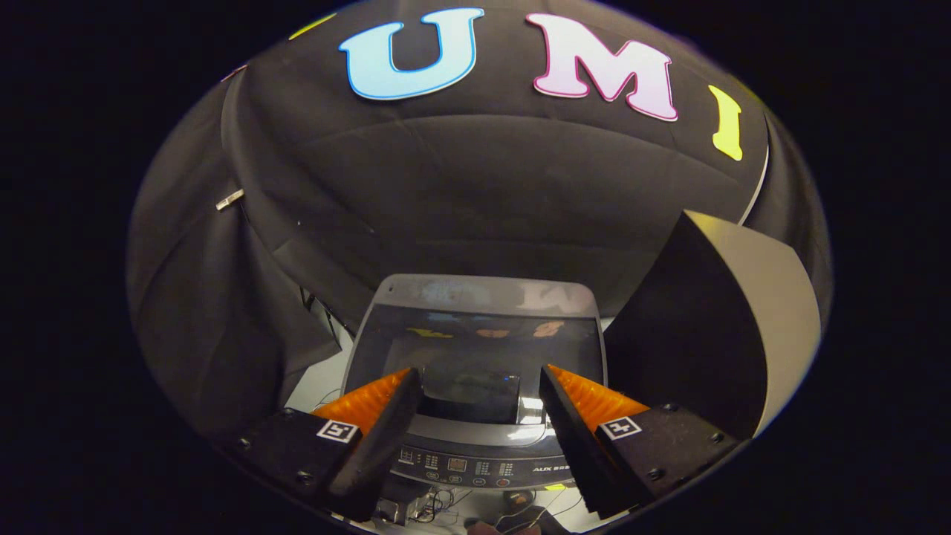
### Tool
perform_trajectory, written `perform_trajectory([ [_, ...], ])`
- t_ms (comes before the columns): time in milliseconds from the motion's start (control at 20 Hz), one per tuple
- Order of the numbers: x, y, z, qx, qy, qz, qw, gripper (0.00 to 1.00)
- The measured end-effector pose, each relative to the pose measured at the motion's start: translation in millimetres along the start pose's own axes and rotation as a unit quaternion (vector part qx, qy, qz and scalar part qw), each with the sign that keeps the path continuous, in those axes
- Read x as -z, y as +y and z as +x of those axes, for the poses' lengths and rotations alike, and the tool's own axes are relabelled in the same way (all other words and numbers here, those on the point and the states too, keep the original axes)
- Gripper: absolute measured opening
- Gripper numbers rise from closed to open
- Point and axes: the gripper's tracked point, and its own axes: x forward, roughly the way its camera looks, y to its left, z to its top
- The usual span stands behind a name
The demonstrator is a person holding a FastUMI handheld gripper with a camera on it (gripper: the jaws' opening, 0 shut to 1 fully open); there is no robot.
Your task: Put the clothes into the washing machine and then close the washing machine lid.
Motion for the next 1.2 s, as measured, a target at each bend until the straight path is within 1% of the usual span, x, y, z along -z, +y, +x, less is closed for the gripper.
perform_trajectory([
  [150, -27, 0, -22, -0.009, -0.034, 0.002, 0.999, 1.0],
  [500, -96, -21, -91, -0.005, -0.128, -0.012, 0.992, 1.0],
  [700, -139, -36, -147, -0.003, -0.202, -0.008, 0.979, 1.0],
  [850, -160, -51, -187, -0.001, -0.242, -0.005, 0.97, 1.0],
  [1050, -176, -75, -241, 0.006, -0.277, -0.001, 0.961, 1.0],
  [1200, -180, -95, -281, 0.018, -0.3, -0.007, 0.954, 1.0],
])
